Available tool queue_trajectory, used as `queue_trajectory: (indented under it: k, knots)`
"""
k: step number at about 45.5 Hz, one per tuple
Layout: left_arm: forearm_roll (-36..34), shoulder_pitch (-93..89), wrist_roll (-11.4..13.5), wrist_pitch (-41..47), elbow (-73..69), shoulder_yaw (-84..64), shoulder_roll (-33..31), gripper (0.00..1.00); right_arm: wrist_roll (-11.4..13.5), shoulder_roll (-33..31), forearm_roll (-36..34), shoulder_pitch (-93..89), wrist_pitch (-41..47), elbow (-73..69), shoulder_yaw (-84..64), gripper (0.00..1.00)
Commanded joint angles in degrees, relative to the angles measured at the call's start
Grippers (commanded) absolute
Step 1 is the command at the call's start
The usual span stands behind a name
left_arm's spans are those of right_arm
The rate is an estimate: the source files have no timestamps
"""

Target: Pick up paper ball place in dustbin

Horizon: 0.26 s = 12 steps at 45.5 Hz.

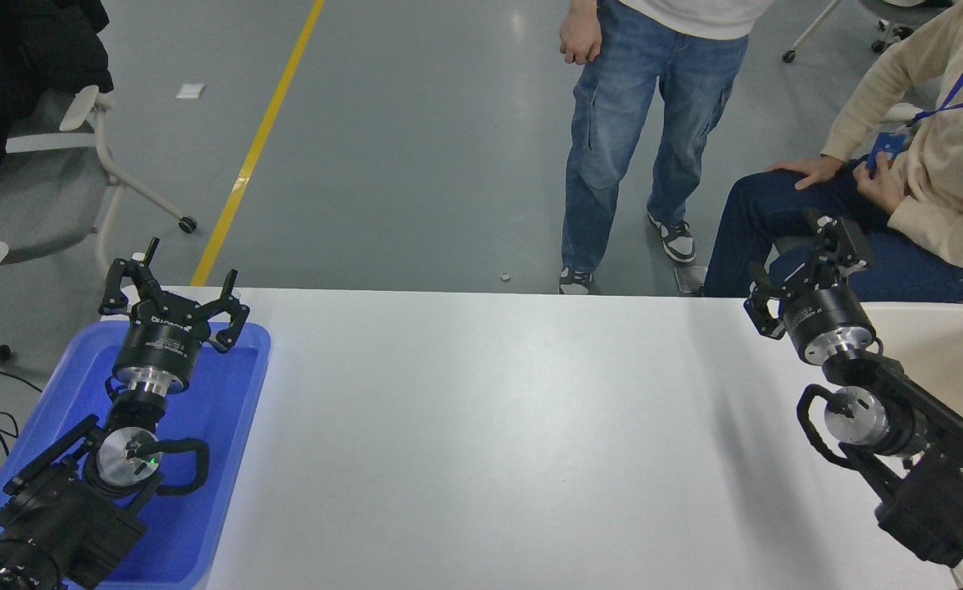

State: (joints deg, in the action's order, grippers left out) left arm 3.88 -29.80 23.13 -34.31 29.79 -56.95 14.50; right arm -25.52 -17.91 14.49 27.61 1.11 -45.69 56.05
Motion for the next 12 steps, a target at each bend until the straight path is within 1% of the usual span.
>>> queue_trajectory:
  k: [1, 12]
  knots:
    - [0.08, 0.0, 0.08, -0.05, 0.0, -0.09, 0.0, 1.0, -3.23, 2.44, -0.25, -0.89, -0.32, 0.43, 0.12, 1.0]
    - [-0.01, 0.0, 0.08, -0.05, 0.0, 0.0, 0.0, 1.0, -3.23, 2.53, -0.34, -1.07, 0.21, -0.01, -0.59, 1.0]
